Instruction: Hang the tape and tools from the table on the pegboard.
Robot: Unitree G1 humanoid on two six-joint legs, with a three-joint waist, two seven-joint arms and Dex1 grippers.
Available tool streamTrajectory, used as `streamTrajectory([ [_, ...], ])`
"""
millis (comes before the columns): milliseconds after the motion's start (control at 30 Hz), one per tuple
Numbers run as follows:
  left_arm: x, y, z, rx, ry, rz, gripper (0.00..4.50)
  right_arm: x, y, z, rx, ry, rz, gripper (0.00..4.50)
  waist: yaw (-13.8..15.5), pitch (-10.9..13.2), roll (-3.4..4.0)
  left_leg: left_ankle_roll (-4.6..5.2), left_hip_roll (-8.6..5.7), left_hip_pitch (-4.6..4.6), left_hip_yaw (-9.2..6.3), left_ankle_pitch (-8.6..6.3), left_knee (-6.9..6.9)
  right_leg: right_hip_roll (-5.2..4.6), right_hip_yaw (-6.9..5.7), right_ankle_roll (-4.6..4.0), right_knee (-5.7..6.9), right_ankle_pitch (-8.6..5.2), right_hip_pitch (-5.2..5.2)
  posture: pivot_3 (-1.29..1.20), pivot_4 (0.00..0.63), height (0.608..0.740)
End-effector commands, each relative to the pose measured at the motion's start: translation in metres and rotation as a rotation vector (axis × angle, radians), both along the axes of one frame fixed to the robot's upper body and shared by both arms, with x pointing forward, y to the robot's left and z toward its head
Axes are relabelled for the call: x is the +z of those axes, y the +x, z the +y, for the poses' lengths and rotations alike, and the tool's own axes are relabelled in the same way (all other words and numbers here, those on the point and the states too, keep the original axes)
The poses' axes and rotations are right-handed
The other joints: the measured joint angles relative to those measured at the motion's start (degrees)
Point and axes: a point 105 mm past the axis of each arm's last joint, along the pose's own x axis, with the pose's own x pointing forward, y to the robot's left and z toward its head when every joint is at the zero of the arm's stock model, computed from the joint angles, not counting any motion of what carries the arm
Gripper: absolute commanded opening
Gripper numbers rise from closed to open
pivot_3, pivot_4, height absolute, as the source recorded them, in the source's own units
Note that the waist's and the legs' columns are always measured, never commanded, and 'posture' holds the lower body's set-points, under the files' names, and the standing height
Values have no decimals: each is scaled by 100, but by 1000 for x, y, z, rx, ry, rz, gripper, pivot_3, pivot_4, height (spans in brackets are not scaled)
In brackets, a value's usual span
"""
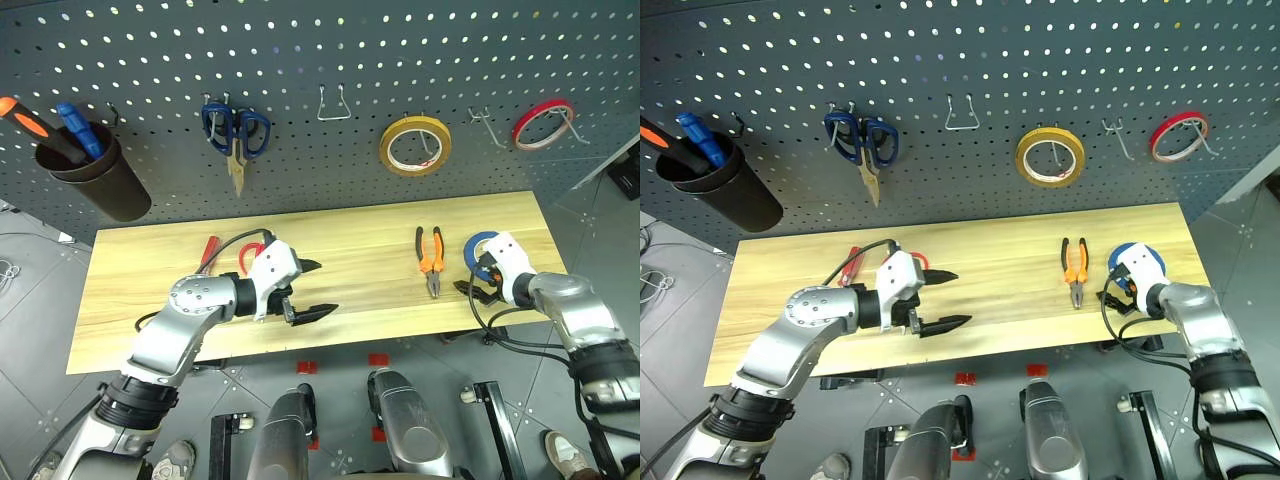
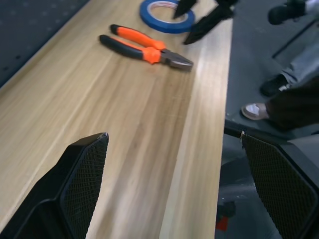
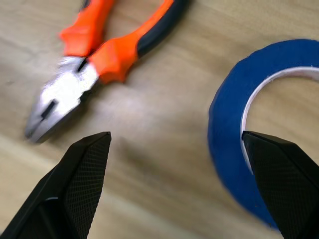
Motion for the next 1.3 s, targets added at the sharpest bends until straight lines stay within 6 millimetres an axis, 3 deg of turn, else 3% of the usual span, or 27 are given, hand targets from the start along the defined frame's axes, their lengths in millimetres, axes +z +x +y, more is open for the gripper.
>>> streamTrajectory([
  [33,-1,-6,-13,-70,23,-47,4500,-7,10,-8,-35,-43,52,4485,-6,1,-1,-1,0,-1,2,1,0,0,1,0,-1,0,0,-357,398,740],
  [133,-2,-6,-20,-90,23,-64,4500,-11,17,-15,-110,-33,138,4485,-14,1,-2,-4,1,0,10,2,7,0,7,8,0,5,0,-352,382,740],
  [367,1,-7,-33,-121,1,-91,4500,-18,18,-10,-73,-87,232,2272,10,-2,-6,1,4,-3,9,0,41,7,19,32,0,28,6,-355,372,740],
  [533,7,-5,-33,-99,-32,-109,4500,-15,21,-5,-105,-58,186,732,8,-12,-21,4,5,0,21,2,50,12,41,48,-3,49,8,-359,362,740],
  [633,17,-4,-33,-93,-50,-139,4500,10,26,-6,-92,-119,3,689,41,-12,-22,9,5,-2,24,5,52,13,49,50,-4,57,5,-354,361,740],
  [700,25,-5,-35,-95,-75,-156,4500,28,19,4,-109,-94,-116,689,58,-12,-18,8,5,-13,27,7,49,14,55,51,-1,58,-9,-354,361,740],
  [800,35,-3,-34,-68,-115,-167,4500,55,-8,30,-95,-99,-323,688,42,-11,-11,-4,9,-57,45,14,50,18,73,52,11,59,-65,-365,372,740],
  [933,53,12,-26,50,-167,-235,4500,79,-50,87,-15,-51,-565,688,-10,-12,-11,-6,18,-97,71,15,48,28,105,56,26,62,-125,-371,376,740],
  [1033,68,11,-29,55,-218,-260,4500,118,-68,108,-19,-74,-855,687,-22,-11,-11,5,21,-102,86,11,48,29,119,56,57,62,-153,-358,377,740],
  [1133,75,10,-31,38,-227,-278,4500,140,-66,109,-47,-73,-978,687,-17,-11,-11,20,15,-97,93,15,52,27,129,71,55,84,-154,-358,377,740],
  [1300,84,13,-35,35,-245,-291,4500,166,-34,87,-146,-28,-1051,687,7,-11,-12,29,16,-96,96,51,50,29,129,67,34,131,-153,-356,376,740],
])
